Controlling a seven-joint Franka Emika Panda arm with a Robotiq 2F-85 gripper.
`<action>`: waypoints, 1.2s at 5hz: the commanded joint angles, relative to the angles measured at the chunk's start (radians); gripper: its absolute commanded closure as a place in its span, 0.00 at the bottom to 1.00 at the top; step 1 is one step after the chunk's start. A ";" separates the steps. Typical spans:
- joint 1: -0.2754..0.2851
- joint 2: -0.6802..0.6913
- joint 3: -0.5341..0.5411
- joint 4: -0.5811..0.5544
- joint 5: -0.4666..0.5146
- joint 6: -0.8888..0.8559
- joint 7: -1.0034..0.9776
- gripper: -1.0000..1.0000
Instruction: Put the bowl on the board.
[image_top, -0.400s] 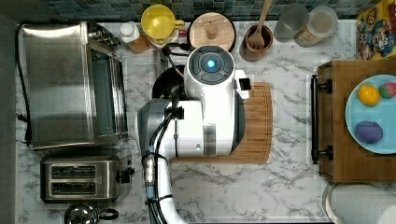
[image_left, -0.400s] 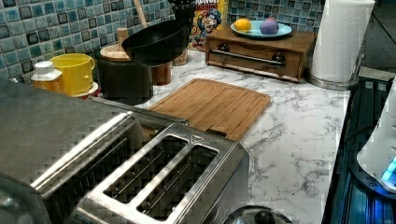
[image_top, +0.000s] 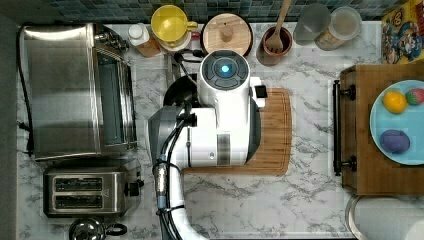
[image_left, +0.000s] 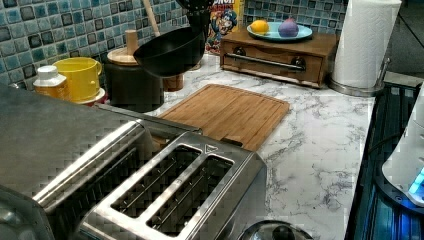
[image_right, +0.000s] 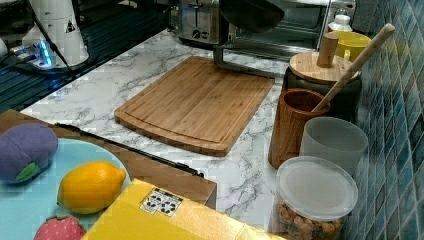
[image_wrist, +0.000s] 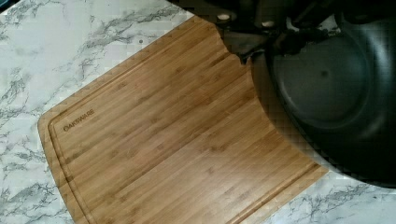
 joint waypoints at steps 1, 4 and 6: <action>-0.052 -0.058 -0.052 -0.111 0.027 0.130 0.023 1.00; -0.084 -0.178 -0.120 -0.351 0.055 0.307 0.192 1.00; -0.098 -0.307 -0.149 -0.563 0.059 0.465 0.323 1.00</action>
